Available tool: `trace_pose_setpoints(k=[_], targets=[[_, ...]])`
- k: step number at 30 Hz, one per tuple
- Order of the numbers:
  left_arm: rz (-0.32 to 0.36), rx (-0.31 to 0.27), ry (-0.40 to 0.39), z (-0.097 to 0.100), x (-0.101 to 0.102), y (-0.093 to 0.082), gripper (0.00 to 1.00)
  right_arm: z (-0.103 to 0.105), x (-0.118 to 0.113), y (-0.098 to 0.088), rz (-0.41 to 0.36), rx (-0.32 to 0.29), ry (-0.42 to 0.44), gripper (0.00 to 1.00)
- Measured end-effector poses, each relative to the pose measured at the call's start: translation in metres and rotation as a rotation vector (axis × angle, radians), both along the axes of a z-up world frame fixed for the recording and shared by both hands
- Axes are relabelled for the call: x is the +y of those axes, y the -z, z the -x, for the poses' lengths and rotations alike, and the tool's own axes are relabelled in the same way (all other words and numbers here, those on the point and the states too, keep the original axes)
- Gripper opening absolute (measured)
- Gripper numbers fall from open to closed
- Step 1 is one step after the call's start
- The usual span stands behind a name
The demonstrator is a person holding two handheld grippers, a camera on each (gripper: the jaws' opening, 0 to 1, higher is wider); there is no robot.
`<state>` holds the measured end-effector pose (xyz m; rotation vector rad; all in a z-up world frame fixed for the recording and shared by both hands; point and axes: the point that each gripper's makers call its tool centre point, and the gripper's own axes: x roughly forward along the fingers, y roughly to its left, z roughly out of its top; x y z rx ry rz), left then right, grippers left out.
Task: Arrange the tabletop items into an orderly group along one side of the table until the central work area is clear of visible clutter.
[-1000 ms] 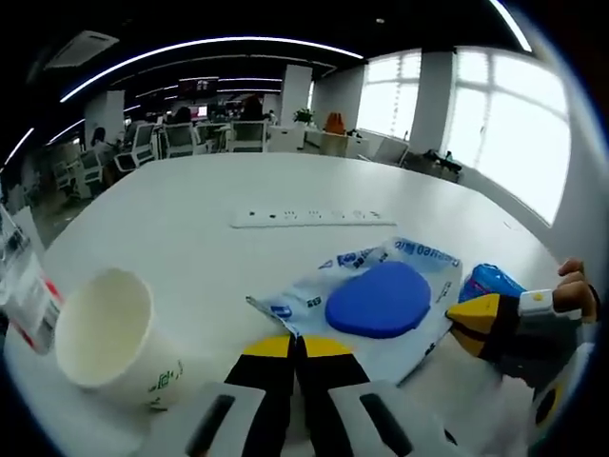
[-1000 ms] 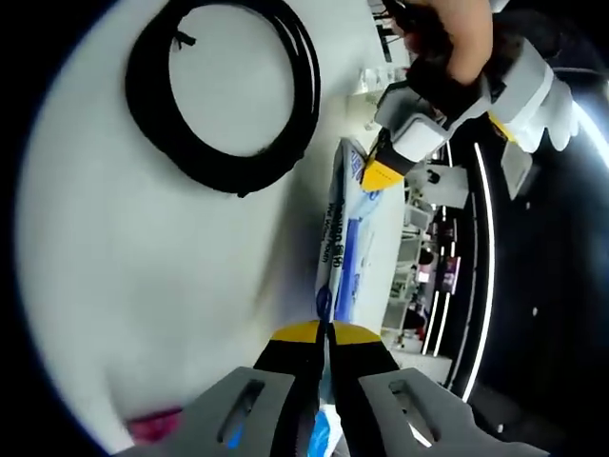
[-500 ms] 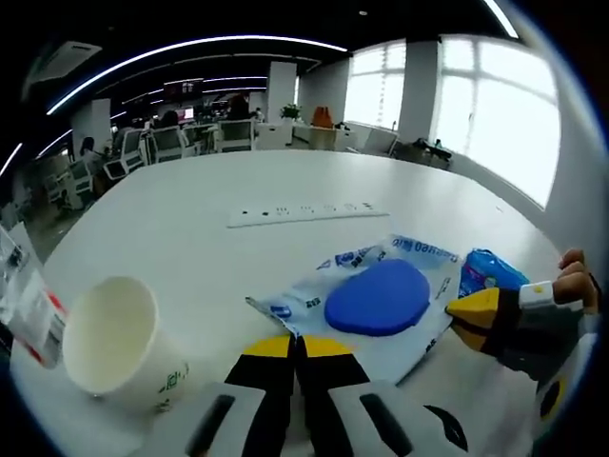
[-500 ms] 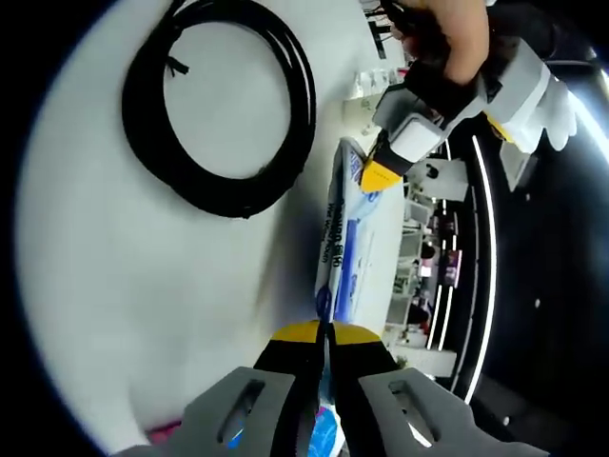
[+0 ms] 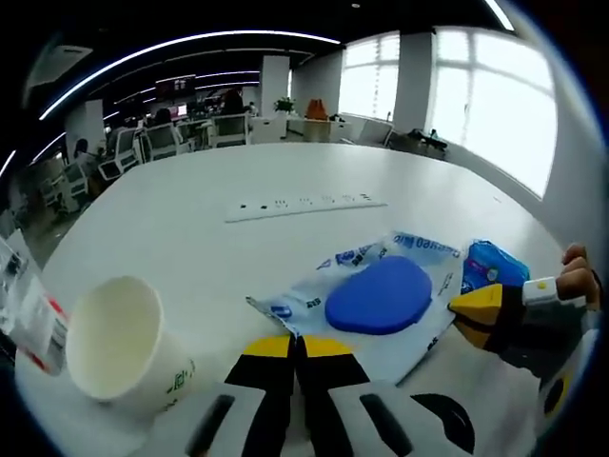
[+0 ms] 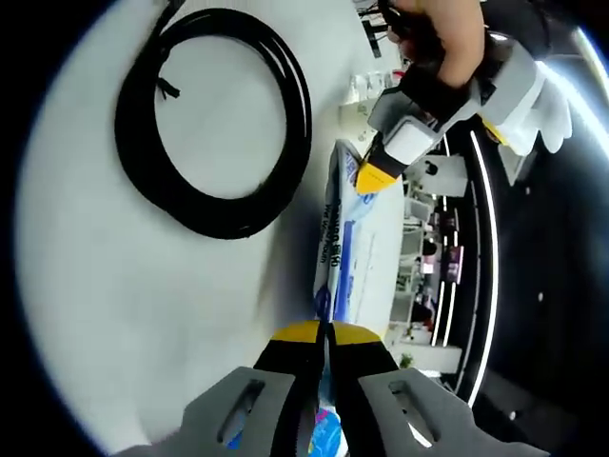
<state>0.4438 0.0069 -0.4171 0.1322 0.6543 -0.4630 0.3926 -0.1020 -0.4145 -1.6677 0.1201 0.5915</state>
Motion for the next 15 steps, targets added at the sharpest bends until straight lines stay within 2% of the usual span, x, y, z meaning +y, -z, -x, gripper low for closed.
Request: trace_pose_setpoints(k=[7,15], targets=[[-0.053,-0.014,0.021,-0.007,0.004,-0.001,0.0,0.002,0.006,0.001,-0.013,0.003,0.011,0.0],[-0.08,-0.018,0.02,-0.013,0.008,0.001,0.0,0.003,0.013,0.001,-0.038,0.014,0.028,0.0]])
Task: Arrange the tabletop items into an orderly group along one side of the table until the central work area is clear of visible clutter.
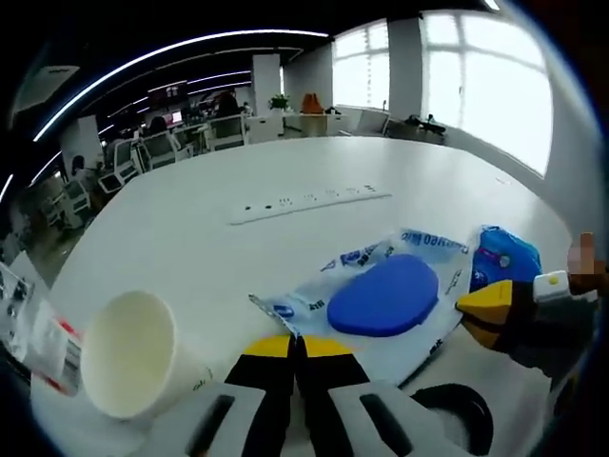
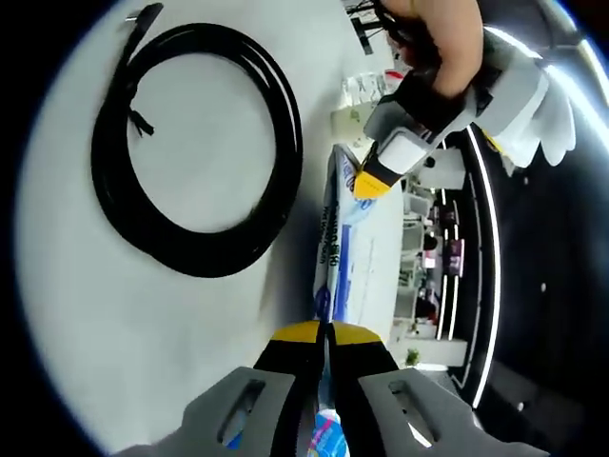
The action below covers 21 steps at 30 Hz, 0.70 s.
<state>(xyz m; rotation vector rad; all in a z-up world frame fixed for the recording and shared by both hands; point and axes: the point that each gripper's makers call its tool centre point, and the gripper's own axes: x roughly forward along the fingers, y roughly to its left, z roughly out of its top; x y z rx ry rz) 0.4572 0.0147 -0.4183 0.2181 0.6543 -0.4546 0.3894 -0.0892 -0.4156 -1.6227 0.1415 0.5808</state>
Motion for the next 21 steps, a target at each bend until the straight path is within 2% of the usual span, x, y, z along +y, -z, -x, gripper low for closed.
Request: trace_pose_setpoints(k=[4,10,18,21], targets=[[-0.008,0.0,-0.001,-0.006,0.003,0.001,0.0,0.001,0.004,0.0,-0.01,0.012,0.01,0.0],[-0.024,-0.01,0.004,-0.002,0.002,0.003,0.0,0.002,0.009,0.003,-0.017,0.031,0.042,0.0],[-0.077,-0.022,0.011,0.005,0.003,0.007,0.0,0.001,0.011,0.004,-0.046,0.049,0.056,0.0],[-0.117,-0.034,0.019,0.005,0.003,0.009,0.0,0.002,0.012,0.008,-0.076,0.076,0.063,0.0]])
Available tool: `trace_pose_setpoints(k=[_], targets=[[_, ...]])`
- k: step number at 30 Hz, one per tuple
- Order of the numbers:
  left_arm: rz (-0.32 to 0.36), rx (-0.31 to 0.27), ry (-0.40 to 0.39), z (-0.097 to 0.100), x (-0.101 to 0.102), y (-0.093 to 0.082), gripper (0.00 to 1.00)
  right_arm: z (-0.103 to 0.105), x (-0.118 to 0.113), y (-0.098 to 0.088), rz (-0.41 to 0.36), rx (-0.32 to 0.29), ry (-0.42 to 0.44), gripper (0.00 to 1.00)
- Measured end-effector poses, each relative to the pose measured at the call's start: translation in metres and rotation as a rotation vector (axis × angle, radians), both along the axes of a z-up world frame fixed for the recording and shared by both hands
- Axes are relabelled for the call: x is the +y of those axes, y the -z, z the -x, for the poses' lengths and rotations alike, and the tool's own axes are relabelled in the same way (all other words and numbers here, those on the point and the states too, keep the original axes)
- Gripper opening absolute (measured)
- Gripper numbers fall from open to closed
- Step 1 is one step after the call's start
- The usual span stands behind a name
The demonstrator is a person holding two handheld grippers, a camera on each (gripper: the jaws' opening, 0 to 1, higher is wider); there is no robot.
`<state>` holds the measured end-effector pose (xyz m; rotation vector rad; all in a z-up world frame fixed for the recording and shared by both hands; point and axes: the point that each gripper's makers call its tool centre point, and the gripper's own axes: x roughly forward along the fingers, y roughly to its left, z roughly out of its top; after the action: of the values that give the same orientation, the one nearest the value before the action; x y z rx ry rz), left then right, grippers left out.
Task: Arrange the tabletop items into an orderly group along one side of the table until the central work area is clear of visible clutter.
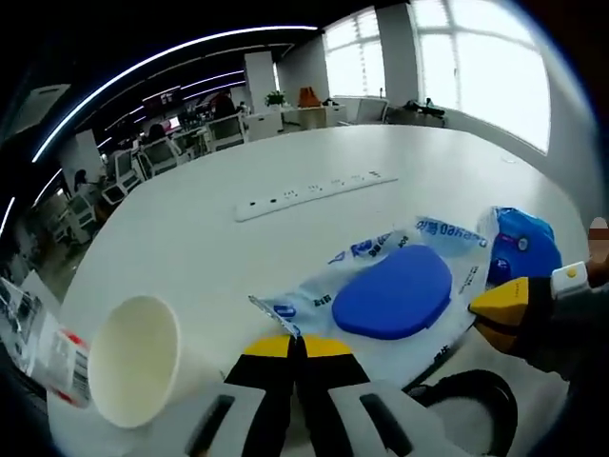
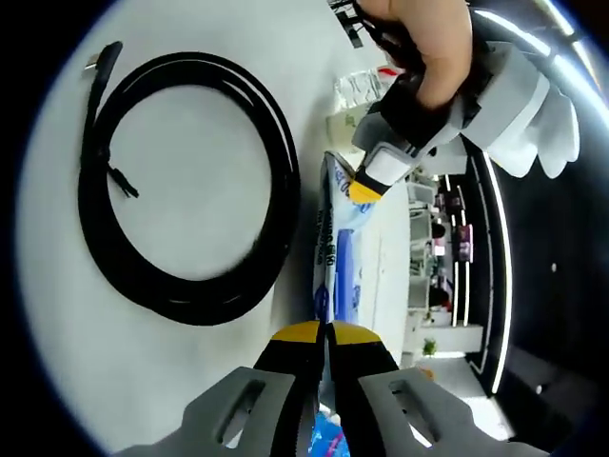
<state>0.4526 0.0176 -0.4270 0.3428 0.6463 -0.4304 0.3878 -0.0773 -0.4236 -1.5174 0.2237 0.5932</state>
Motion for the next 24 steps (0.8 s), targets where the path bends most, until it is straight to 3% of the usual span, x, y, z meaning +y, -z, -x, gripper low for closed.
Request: trace_pose_setpoints(k=[11,24], targets=[[-0.064,-0.004,0.017,-0.008,0.004,0.008,0.0,0.002,0.002,0.009,-0.083,0.048,0.022,0.0],[-0.095,-0.013,0.04,-0.011,0.007,0.009,0.0,0.004,0.004,0.015,-0.105,0.074,0.032,0.0]])
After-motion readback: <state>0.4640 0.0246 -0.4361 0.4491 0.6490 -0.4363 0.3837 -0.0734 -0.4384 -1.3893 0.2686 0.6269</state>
